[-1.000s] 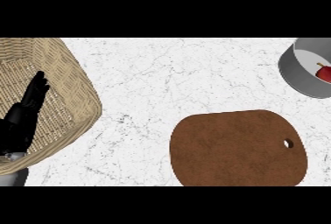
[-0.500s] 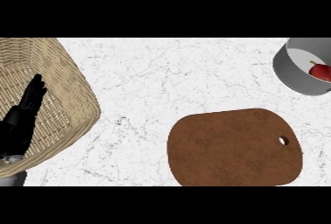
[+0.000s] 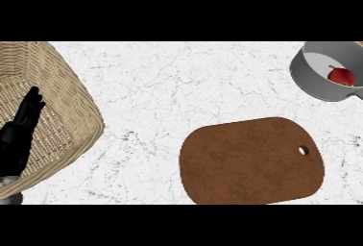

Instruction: Pick the pear from the cutting board and place it in the pot

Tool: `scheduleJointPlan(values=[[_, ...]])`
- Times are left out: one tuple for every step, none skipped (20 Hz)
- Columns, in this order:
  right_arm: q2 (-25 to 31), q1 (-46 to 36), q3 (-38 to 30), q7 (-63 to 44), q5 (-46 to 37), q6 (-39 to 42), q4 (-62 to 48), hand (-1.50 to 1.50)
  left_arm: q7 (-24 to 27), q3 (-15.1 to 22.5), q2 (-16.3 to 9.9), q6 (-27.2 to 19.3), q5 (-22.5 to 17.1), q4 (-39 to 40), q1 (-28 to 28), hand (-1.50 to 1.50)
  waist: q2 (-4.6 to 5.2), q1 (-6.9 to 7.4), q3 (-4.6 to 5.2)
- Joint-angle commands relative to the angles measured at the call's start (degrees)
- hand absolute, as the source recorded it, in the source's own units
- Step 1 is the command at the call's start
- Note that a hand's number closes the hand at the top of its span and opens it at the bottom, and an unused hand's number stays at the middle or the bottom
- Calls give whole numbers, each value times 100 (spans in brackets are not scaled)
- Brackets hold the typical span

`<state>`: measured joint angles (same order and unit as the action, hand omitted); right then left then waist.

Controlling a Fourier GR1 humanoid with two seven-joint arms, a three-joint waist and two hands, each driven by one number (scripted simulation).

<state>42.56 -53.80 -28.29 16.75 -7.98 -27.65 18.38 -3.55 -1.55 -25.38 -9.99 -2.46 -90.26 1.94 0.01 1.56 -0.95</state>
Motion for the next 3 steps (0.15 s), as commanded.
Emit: scheduleJointPlan(values=[[-26, 517, -317, 496, 374, 285, 141, -150, -427, 58, -36, 212, -45, 220, -283, 0, 16, -127, 84], [134, 370, -376, 496, 410, 378, 79, -150, -261, 289, 192, 87, 108, 293, -327, 0, 48, -74, 82], [142, 736, -388, 497, 502, 679, 230, -150, -163, 33, 34, 177, -31, 289, -551, 0, -16, -190, 92]])
